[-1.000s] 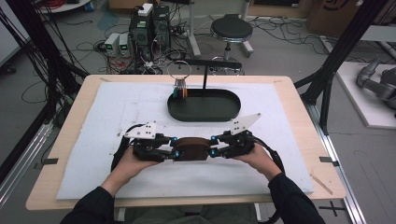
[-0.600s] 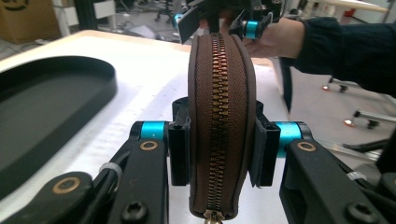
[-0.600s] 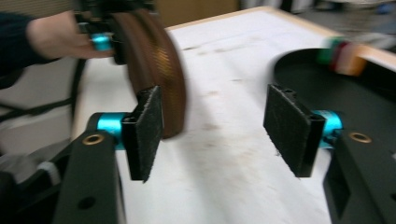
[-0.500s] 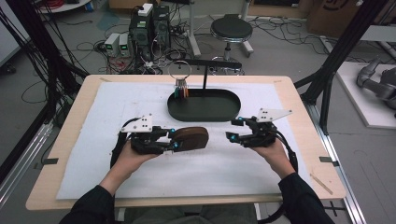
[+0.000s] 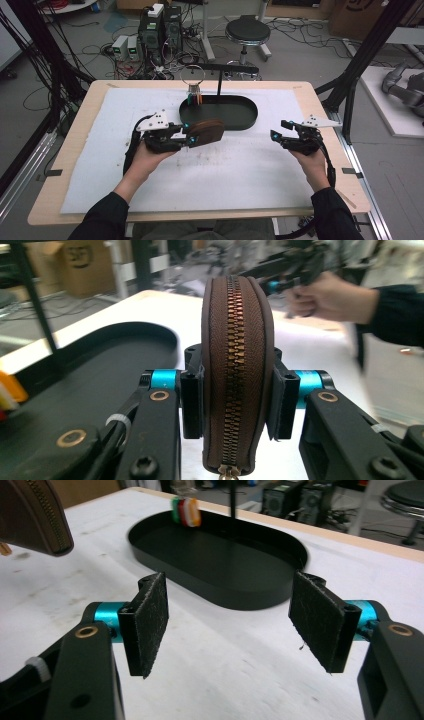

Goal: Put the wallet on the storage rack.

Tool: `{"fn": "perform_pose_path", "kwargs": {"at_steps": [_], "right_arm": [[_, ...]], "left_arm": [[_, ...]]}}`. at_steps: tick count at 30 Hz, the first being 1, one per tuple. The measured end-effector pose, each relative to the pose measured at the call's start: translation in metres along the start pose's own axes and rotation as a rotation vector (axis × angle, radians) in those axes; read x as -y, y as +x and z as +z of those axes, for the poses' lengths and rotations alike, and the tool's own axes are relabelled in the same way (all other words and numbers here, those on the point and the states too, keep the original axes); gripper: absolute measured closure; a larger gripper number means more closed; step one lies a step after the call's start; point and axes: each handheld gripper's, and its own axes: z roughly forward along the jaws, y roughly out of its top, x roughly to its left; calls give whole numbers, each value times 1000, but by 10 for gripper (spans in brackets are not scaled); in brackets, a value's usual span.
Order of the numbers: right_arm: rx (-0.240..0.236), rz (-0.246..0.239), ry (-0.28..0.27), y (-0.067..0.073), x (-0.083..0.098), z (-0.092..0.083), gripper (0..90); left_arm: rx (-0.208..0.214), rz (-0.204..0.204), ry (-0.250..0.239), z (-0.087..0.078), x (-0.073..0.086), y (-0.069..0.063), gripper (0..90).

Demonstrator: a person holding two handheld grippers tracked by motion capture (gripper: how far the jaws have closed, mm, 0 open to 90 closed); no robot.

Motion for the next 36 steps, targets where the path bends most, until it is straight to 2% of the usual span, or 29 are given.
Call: {"fn": "perform_pose_path", "kwargs": {"at_steps": [2,6,12,19,25,27,31,36], "right_arm": [[20,9,-2,-4,2,-1,329],[30,17,-2,-7,3,-4,328],[45,19,0,-11,5,-5,324],[50,24,3,-12,6,-5,322],[46,22,-5,-13,6,-6,322],[46,20,-6,-13,6,-6,322],[44,21,-11,-13,5,-6,322],[41,29,-12,-13,5,-6,322]], "left_arm": [[-28,-4,4,5,0,3,661],[-69,-16,14,15,0,9,662],[-112,-26,2,28,-2,16,662],[-137,-19,9,43,-5,23,662],[-165,-29,30,56,-6,31,662],[-178,-30,9,59,-5,33,662],[-196,-29,21,65,-7,38,662],[-204,-47,26,75,-8,45,662]]}}
